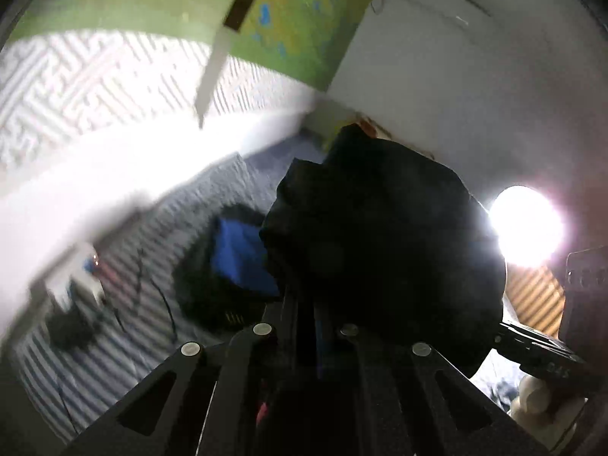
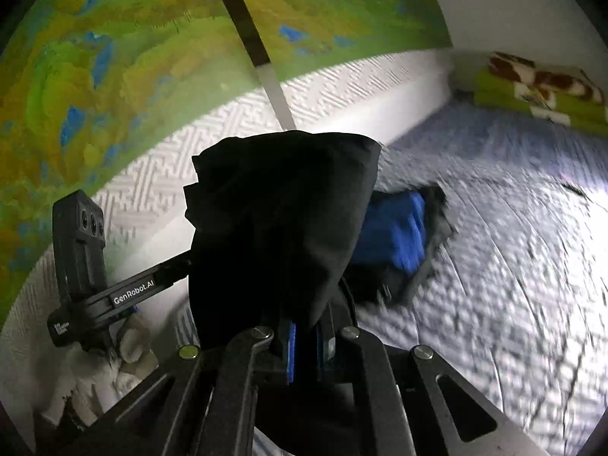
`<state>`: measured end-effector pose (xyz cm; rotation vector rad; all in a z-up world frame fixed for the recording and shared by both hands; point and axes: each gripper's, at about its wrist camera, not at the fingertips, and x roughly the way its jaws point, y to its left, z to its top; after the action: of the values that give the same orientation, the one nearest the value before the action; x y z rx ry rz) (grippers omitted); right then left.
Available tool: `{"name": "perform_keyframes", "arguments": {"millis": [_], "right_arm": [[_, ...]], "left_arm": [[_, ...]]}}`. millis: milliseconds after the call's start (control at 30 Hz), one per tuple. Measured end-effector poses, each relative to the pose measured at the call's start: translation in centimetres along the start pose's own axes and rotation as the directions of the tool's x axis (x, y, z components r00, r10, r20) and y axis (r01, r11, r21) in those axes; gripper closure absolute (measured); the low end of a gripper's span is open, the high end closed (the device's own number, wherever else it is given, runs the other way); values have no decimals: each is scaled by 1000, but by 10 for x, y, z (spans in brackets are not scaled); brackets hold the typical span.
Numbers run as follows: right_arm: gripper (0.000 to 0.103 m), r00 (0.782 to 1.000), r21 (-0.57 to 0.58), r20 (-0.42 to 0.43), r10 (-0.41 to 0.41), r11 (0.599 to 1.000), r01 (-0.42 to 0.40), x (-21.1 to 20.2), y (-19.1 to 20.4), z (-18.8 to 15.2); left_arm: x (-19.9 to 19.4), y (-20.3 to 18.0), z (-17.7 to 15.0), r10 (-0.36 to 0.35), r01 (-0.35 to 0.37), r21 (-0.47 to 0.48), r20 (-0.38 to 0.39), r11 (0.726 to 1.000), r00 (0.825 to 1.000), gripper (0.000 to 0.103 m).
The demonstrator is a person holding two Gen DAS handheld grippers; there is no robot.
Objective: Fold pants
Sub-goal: 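Carry the black trousers with both tools onto the black-and-blue clothing pile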
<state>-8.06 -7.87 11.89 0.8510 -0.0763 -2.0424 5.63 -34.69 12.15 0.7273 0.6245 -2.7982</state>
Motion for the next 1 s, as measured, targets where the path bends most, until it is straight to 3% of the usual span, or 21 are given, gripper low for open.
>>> {"name": "perform_keyframes", "arguments": {"millis": [167, 333, 500, 567, 633, 700, 767, 833, 1000], "right_arm": [[97, 998, -16, 37, 47, 999, -46, 44, -11, 56], [97, 1000, 39, 15, 27, 999, -28, 110, -57, 84], [97, 997, 86, -33, -68, 994, 70, 175, -110, 89], [86, 988, 76, -95, -123, 989, 130, 200, -128, 89], [75, 964, 64, -135, -227, 969, 237, 211, -142, 86], [72, 958, 96, -112, -263, 957, 274, 200, -152, 82], [57, 972, 172, -82, -219, 958, 230, 179, -166, 76], [54, 979, 222, -47, -198, 953, 204, 154, -173, 61], [54, 987, 254, -134, -89, 960, 121, 139, -167, 18]], "left_arm": [[35, 18, 64, 52, -53, 40, 37, 998, 998, 98], [118, 34, 93, 96, -95, 44, -18, 995, 995, 98], [209, 53, 85, 125, -123, 25, -130, 992, 984, 97], [235, 61, 81, 152, -151, 19, -179, 988, 972, 91], [255, 68, 75, 173, -179, -4, -235, 984, 956, 89], [253, 72, 78, 202, -208, -4, -217, 978, 955, 90], [237, 66, 74, 201, -200, 21, -183, 979, 962, 91], [221, 65, 74, 231, -227, 46, -161, 973, 959, 91], [197, 50, 64, 188, -178, 69, -172, 982, 967, 91]]}}
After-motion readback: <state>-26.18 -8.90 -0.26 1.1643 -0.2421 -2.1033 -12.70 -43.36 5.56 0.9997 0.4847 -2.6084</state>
